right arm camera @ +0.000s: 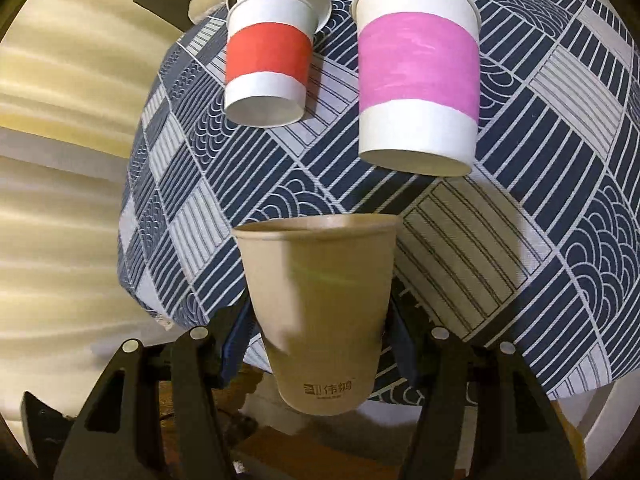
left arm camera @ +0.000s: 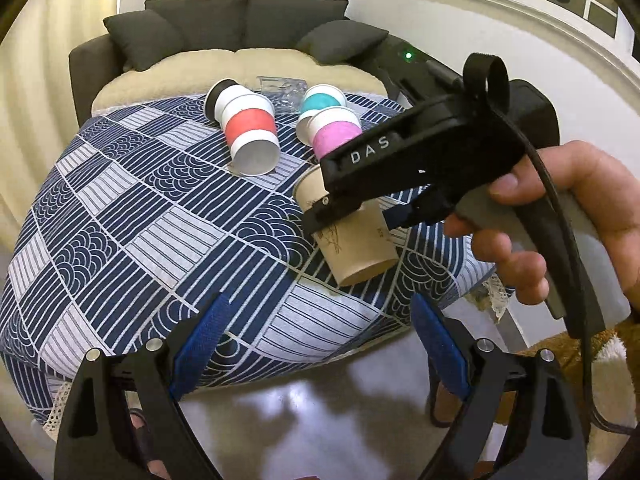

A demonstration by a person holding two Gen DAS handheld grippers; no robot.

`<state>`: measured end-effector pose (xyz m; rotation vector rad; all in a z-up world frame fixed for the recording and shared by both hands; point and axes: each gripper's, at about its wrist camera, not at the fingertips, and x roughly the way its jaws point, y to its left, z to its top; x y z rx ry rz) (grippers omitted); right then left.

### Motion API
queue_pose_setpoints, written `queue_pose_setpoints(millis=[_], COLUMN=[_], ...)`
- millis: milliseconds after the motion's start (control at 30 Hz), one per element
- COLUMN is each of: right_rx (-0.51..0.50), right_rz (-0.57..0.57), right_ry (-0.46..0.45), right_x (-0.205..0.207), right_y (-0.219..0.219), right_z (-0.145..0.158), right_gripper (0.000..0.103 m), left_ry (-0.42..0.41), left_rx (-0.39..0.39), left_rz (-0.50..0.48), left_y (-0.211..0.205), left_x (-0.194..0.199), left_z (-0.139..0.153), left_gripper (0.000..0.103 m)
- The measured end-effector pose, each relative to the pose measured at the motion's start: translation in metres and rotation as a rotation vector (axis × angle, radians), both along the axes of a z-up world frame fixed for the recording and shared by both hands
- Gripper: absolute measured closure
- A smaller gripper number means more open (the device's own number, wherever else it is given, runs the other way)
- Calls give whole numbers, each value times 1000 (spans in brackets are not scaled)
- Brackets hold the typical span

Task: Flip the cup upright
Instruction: 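Lift the tan cup with the right tool and rotate it mouth-up, then close the left tool on the tan cup while the right tool releases it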

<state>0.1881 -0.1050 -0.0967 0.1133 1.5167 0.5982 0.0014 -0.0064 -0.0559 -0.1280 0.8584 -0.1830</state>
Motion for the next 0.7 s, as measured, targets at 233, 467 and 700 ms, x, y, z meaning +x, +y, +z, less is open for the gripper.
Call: queue_pose_setpoints(millis=[233,467,700], right_rx=[-16,9,142], right_rz=[-24,-52,-78], right_ry=[-4,-17,-59], right_x=[3,4,-2], right_y=[-6,-22,-59], right_z=[2,18,64], right_gripper=[33,29,29], left_ry=[8,6,5], left_rx=[-4,-3,-8], left_rz=[17,17,34], left_y=[5,4,1], left_x=[2,2,10], left_z=[0,1,9], left_gripper=[13,13,13])
